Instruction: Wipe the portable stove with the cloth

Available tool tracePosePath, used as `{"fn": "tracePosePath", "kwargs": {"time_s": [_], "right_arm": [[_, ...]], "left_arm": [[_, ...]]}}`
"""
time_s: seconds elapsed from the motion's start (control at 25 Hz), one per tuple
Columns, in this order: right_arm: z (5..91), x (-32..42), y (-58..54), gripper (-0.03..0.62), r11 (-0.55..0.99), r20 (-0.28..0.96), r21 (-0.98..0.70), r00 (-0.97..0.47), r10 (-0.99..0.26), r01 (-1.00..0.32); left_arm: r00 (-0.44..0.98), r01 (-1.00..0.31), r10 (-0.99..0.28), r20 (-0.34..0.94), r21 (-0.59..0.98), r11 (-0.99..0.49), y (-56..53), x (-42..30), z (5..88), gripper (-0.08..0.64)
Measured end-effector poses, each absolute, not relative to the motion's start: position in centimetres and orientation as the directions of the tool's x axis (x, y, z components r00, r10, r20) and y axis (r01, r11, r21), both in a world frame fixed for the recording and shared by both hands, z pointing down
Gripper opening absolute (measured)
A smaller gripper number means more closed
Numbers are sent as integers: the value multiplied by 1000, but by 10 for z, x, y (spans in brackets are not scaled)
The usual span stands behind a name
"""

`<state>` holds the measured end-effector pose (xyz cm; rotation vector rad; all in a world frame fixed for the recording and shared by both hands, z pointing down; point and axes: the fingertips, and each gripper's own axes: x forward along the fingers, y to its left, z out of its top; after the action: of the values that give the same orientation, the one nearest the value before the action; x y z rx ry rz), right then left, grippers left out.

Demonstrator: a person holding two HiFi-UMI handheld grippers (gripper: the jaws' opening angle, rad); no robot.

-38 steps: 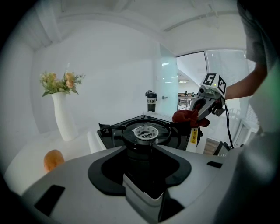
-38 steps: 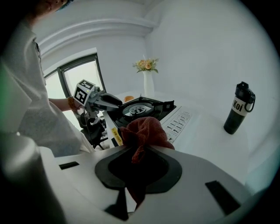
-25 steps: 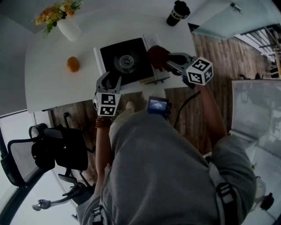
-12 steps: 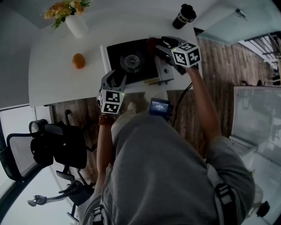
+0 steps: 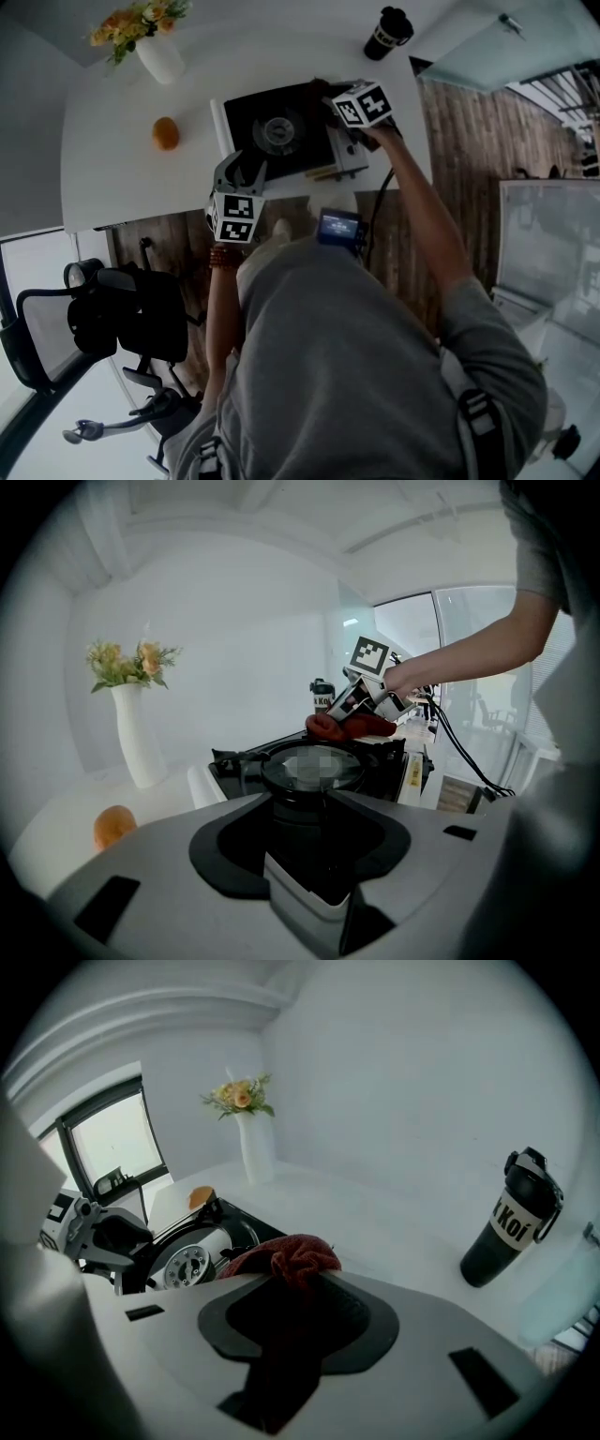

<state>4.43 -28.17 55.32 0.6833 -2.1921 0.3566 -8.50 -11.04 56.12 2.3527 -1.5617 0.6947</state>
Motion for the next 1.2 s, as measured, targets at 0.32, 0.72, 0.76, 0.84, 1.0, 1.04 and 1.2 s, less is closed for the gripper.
{"fn": "tracePosePath", "kwargs": {"time_s": [0.32, 0.72, 0.76, 0.84, 1.0, 1.04, 1.2], "right_arm": [[555, 40, -252, 94, 867, 786, -22, -544, -292, -497], [559, 52, -207, 91, 919, 814, -45, -548, -193, -391], [559, 53, -203, 89, 925, 816, -45, -548, -184, -377], [559, 55, -196, 89, 934, 820, -51, -549, -162, -352], [560, 61, -181, 86, 945, 833, -72, -541, -119, -320], [560, 62, -177, 86, 947, 836, -79, -539, -107, -311], [558, 68, -163, 83, 951, 830, -108, -553, -74, -289]], "left_arm": [[316, -914, -802, 507, -64, -401, -111, -84, 561, 199], [313, -915, -806, 502, -68, -397, -110, -85, 560, 201], [313, -915, -806, 502, -68, -397, -110, -85, 560, 200], [313, -915, -805, 504, -68, -398, -110, -85, 560, 201], [314, -914, -808, 498, -72, -399, -111, -86, 560, 201], [314, -914, -809, 497, -71, -399, -111, -86, 560, 201], [316, -914, -808, 497, -69, -399, -110, -84, 560, 201]]}}
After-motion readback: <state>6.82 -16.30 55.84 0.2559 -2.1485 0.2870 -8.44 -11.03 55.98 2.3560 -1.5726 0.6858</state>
